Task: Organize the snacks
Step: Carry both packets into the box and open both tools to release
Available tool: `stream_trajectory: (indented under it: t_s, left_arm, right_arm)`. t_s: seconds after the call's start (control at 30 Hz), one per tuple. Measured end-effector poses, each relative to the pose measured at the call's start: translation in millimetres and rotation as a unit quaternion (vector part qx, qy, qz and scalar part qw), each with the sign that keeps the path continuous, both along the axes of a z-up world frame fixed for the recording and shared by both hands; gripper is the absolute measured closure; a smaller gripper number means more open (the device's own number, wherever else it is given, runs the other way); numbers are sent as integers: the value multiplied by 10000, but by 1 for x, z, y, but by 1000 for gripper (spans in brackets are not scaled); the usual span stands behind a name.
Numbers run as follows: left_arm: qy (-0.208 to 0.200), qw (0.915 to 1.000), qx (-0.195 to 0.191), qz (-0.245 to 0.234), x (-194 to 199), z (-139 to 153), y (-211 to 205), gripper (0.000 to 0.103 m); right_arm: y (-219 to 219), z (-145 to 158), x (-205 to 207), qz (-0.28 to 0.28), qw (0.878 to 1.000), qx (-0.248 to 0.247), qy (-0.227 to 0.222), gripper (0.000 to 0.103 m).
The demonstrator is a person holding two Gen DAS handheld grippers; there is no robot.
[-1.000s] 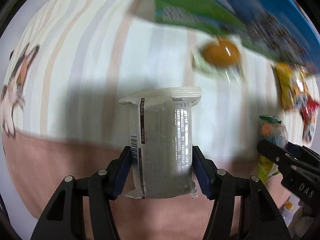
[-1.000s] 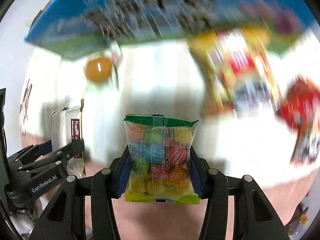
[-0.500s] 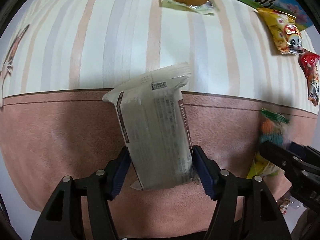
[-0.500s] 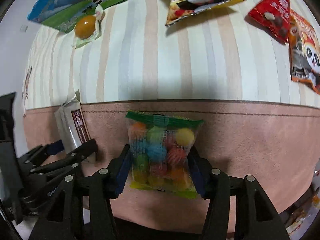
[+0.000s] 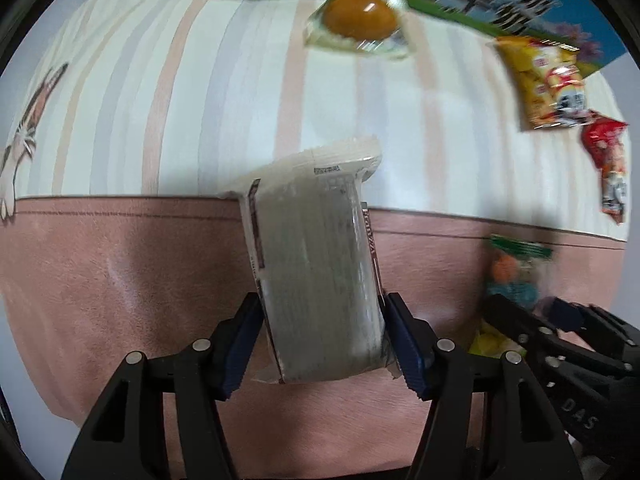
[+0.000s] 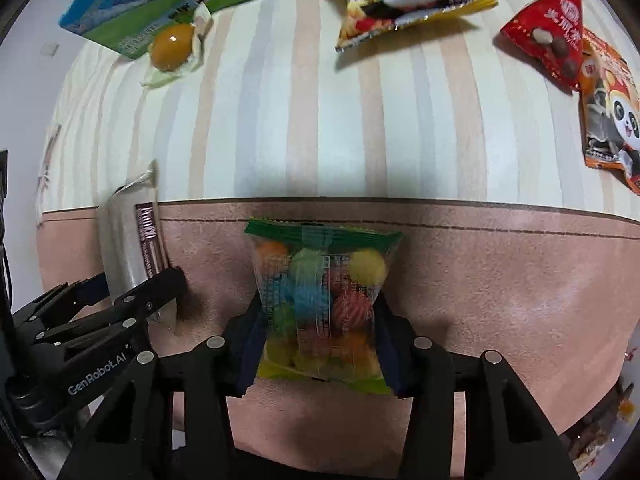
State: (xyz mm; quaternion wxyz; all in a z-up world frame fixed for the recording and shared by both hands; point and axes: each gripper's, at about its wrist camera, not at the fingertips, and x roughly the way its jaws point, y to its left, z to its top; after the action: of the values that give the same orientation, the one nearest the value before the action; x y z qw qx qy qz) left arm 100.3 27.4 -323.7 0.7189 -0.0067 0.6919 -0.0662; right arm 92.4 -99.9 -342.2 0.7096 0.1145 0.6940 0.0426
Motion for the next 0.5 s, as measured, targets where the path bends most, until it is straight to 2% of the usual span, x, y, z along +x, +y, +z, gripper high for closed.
stream_trajectory:
  t_s: [0.1, 0.23, 0.37, 0.5]
  left_arm:
    - [-189, 9996, -180, -61, 3, 29, -5, 43]
    - [-614, 9967, -514, -156, 21, 84, -13, 43]
    - [-1137, 9887, -911, -347, 70, 163, -26, 43]
    - [-1487, 9819, -1091, -427, 125, 216, -33, 43]
  right_arm:
    - [-18, 24, -2, -144, 9995, 225, -167, 53]
    - [-40, 77, 16, -316, 9962, 512, -629, 53]
    - [-62, 143, 46, -426, 9888, 708, -1246, 53]
    - [-80, 198, 92, -428, 9809, 666, -1779, 53]
